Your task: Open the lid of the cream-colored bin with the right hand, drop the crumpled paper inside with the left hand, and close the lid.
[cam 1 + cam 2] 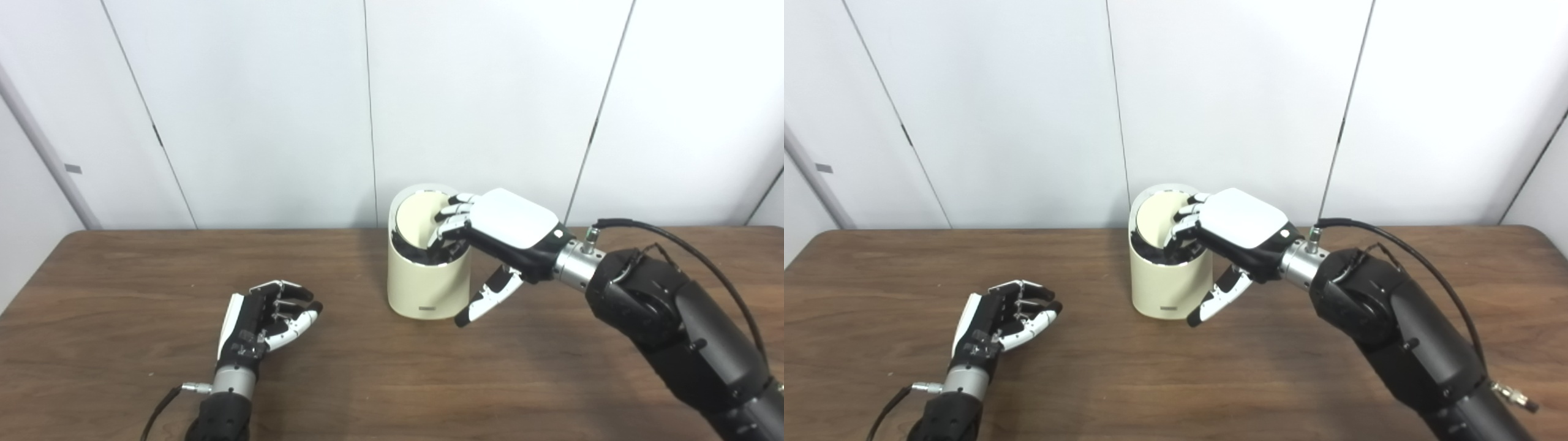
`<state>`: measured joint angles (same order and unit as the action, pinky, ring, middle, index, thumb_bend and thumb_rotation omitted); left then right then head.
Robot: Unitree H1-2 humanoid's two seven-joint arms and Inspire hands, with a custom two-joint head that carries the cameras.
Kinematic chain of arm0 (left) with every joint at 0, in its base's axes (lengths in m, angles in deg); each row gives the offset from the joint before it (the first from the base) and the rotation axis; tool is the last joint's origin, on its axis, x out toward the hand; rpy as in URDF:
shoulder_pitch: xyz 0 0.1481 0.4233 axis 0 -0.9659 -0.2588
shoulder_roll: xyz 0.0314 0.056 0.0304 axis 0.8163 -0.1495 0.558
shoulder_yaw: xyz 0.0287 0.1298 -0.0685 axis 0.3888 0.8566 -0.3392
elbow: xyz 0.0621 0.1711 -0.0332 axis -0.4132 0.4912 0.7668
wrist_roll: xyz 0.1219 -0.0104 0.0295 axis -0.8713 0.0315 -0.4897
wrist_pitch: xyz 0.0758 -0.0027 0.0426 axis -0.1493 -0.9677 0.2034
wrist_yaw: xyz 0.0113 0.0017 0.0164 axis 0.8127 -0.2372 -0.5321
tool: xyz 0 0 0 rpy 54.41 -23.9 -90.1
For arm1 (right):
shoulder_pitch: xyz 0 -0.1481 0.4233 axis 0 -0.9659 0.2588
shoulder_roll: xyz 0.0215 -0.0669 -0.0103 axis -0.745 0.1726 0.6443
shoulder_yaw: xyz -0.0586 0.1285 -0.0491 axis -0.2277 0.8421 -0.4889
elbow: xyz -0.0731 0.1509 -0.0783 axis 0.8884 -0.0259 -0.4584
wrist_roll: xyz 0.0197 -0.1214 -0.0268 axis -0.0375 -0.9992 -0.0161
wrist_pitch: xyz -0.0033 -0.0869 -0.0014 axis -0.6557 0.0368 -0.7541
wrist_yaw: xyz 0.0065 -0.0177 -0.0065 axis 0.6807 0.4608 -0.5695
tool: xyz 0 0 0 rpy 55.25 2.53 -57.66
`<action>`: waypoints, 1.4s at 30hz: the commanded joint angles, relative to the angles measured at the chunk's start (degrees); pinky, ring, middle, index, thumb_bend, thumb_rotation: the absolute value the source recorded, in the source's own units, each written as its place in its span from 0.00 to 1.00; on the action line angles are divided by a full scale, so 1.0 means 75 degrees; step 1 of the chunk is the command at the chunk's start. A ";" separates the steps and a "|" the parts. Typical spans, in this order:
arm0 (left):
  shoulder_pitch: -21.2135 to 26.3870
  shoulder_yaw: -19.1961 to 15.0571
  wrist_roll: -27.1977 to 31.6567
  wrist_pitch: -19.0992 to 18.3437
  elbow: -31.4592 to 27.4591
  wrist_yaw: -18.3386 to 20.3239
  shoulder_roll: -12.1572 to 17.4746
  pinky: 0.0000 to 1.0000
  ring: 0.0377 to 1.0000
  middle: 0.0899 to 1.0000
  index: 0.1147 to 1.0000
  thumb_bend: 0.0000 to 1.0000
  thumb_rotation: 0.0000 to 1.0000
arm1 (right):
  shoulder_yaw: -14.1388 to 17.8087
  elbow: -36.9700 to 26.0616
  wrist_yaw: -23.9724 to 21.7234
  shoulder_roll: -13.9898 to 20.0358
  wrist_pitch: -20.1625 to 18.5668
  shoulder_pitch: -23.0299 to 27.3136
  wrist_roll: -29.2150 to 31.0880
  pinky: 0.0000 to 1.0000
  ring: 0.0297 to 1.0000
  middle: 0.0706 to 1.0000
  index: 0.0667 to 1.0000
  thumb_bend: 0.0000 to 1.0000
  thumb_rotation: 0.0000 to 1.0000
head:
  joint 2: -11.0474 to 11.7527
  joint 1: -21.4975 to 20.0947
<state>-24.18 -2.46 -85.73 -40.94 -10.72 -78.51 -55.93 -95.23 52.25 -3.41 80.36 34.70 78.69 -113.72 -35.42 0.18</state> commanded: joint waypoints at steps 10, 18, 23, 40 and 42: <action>0.0198 -0.0020 0.0014 0.0143 -0.0204 -0.0028 -0.0025 0.44 0.54 0.60 0.43 0.50 0.06 | 0.0551 0.0279 -0.1042 -0.0645 -0.2895 -0.0326 0.1468 0.84 0.90 0.76 0.66 0.70 0.54 | -0.0044 0.0021; 0.0191 -0.0004 -0.0028 0.0133 -0.0231 -0.0038 -0.0039 0.43 0.54 0.60 0.43 0.50 0.06 | 0.0571 0.0445 -0.0914 -0.0664 -0.3084 -0.0368 0.1812 0.78 0.81 0.72 0.66 0.67 0.52 | -0.0059 0.0034; 0.0212 -0.0018 -0.0020 0.0129 -0.0234 -0.0036 -0.0021 0.45 0.55 0.61 0.43 0.50 0.06 | 0.0470 0.0347 -0.0802 -0.0604 -0.3023 -0.0387 0.1780 0.80 0.84 0.71 0.65 0.68 0.51 | -0.0075 0.0055; 0.0279 0.0001 -0.0028 0.0255 -0.0066 -0.0050 -0.0009 0.44 0.54 0.60 0.43 0.50 0.06 | 0.1351 -0.0328 -0.0067 -0.0696 -0.2398 -0.0022 0.2688 0.79 0.81 0.75 0.77 0.68 0.44 | -0.0009 0.0025; 0.0284 0.0011 -0.0022 0.0300 -0.0040 -0.0040 -0.0002 0.44 0.54 0.60 0.43 0.50 0.06 | 0.1589 -0.0407 0.0172 -0.0782 -0.2301 0.0102 0.2795 0.83 0.83 0.77 0.79 0.69 0.42 | 0.0003 0.0014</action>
<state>-24.25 -2.47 -85.71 -40.96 -10.56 -78.55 -56.45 -84.87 50.97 -4.22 74.39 16.63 77.30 -93.87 -35.42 0.35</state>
